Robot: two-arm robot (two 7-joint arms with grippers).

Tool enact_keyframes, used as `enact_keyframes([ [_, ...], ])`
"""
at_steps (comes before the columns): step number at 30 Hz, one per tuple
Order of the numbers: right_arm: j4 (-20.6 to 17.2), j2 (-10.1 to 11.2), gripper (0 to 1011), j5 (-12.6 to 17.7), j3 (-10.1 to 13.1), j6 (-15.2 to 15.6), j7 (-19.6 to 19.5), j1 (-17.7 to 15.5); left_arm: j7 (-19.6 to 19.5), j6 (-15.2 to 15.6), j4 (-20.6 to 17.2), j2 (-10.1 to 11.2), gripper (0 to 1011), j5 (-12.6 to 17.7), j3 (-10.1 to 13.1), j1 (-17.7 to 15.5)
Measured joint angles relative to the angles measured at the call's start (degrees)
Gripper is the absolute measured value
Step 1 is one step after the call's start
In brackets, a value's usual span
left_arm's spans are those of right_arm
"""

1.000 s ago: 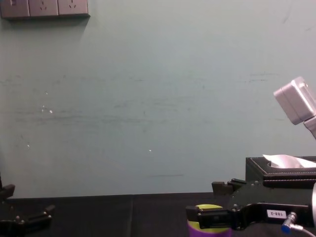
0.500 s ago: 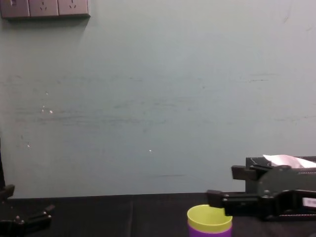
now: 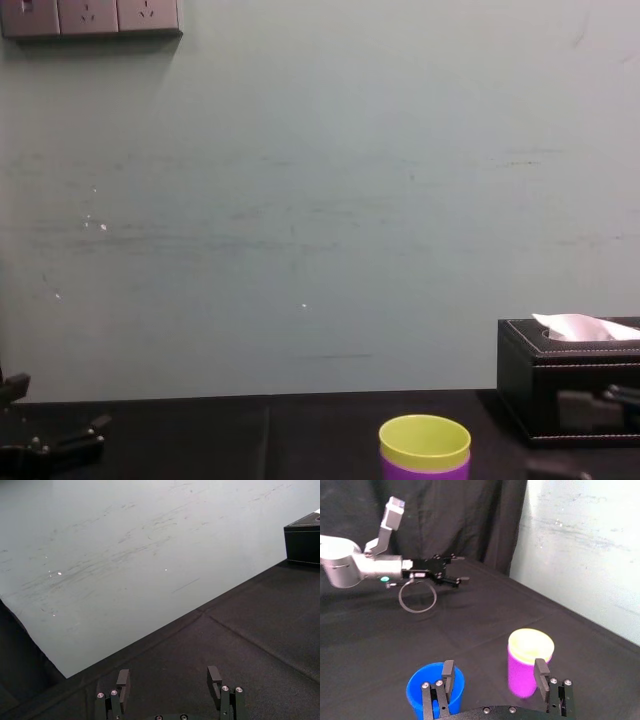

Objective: Stack the three plastic cups sequentially using one hand.

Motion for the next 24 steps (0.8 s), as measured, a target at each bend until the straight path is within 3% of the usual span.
enact_keyframes([
  [11, -0.91, 3.22, 1003, 1.53, -0.35, -3.52, 3.45, -4.95, 0.00, 0.00, 0.00, 0.00, 1010, 0.00, 0.00, 0.00],
  [24, 1.69, 2.27, 1003, -0.70, -3.28, -4.57, 4.02, -5.31, 0.00, 0.00, 0.00, 0.00, 1010, 0.00, 0.00, 0.00],
])
